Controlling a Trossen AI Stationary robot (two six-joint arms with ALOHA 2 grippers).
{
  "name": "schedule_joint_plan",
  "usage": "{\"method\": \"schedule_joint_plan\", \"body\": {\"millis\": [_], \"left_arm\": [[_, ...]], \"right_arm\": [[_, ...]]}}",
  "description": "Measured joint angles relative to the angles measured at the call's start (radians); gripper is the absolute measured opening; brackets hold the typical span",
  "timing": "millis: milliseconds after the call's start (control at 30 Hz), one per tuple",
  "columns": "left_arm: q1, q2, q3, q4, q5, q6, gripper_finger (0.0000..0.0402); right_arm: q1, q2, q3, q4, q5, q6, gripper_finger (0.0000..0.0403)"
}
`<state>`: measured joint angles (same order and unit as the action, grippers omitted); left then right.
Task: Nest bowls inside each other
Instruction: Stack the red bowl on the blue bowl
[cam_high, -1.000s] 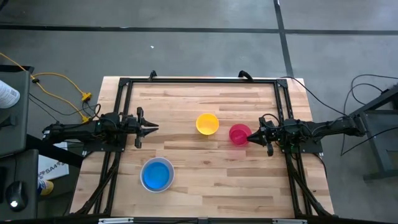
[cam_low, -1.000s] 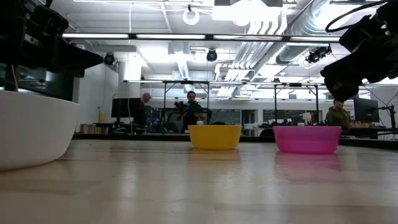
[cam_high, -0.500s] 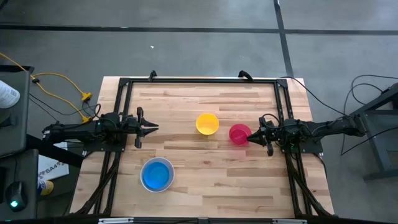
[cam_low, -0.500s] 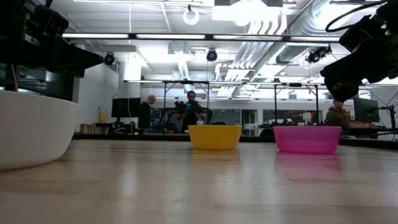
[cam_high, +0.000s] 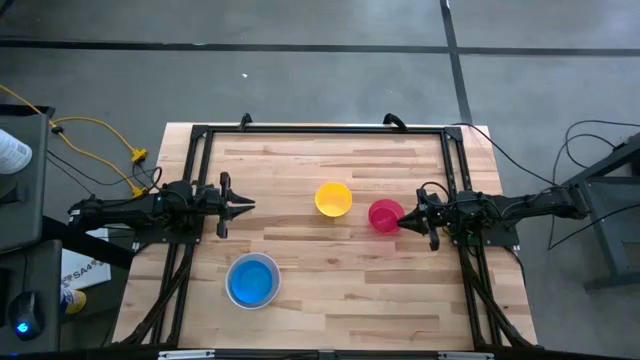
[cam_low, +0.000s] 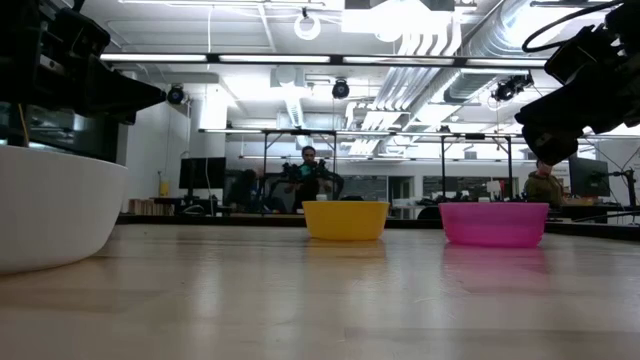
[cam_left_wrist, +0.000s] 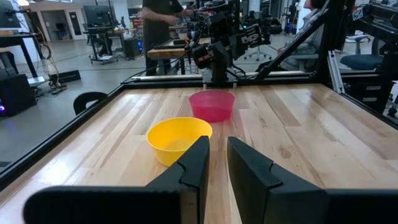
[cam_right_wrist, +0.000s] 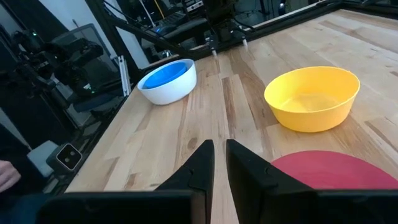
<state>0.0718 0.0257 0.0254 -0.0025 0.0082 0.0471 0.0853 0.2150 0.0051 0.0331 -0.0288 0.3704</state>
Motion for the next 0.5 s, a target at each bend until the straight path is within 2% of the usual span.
{"method": "schedule_joint_plan", "body": {"millis": [167, 333, 500], "left_arm": [[0.0, 0.0, 0.0, 0.0, 0.0, 0.0, 0.0058], [0.0, 0.0, 0.0, 0.0, 0.0, 0.0, 0.0058], [0.0, 0.0, 0.0, 0.0, 0.0, 0.0, 0.0058]], "right_arm": [[0.0, 0.0, 0.0, 0.002, 0.052, -0.002, 0.0035], [0.0, 0.0, 0.0, 0.035, 0.06, -0.046, 0.0035], [-0.03, 0.005, 0.022, 0.055, 0.145, -0.083, 0.0035]]}}
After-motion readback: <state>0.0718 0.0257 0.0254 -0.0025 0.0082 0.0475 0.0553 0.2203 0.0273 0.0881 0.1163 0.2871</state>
